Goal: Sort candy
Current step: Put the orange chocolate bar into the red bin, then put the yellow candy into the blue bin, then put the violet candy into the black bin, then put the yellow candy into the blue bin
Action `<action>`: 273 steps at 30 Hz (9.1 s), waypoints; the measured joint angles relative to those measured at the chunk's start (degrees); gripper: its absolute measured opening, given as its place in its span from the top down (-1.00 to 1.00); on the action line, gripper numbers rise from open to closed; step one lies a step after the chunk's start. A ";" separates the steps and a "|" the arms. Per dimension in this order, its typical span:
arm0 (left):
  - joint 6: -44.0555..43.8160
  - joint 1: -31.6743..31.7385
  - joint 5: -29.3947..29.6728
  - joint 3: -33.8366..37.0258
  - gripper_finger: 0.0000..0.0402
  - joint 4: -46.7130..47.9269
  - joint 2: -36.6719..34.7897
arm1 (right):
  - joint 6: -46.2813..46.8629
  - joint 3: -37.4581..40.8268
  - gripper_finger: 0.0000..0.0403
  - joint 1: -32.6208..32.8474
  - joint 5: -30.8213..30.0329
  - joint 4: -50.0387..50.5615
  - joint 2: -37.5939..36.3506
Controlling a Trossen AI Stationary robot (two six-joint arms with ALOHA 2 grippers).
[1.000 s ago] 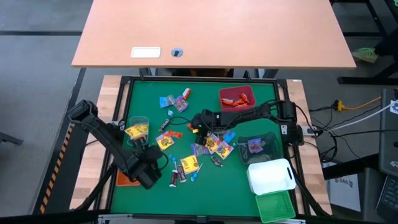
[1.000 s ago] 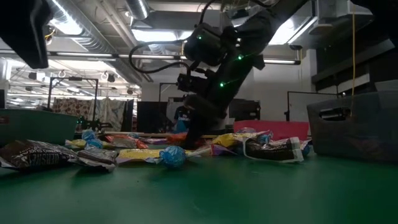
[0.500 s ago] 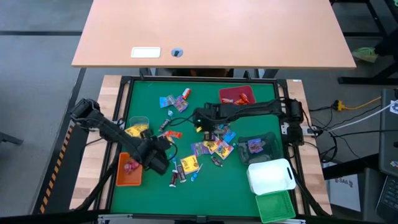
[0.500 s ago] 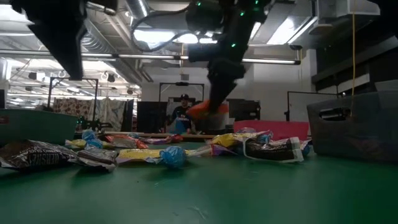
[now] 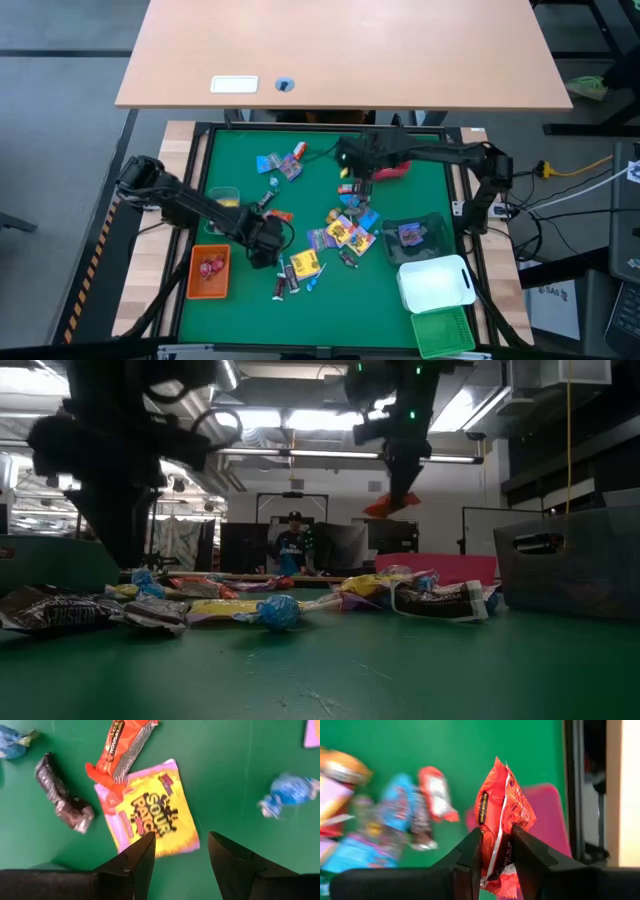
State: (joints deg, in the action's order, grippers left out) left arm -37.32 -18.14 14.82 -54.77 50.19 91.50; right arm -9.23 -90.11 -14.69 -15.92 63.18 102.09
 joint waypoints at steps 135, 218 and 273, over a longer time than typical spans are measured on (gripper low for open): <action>-31.45 -8.91 4.57 14.26 0.97 17.91 -17.99 | 2.87 0.09 -0.33 29.61 4.01 1.71 0.12; -21.77 -8.40 18.68 5.87 0.53 -2.45 -18.01 | -4.21 0.13 0.98 25.48 17.00 -17.96 4.20; -4.04 -8.36 29.59 5.87 0.53 -20.32 -18.01 | 32.98 29.05 0.40 32.67 15.02 7.25 -19.75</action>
State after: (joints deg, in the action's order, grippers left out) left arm -41.36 -26.50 44.41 -48.90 29.87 73.49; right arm 23.75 -61.06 17.98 -0.91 70.43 82.35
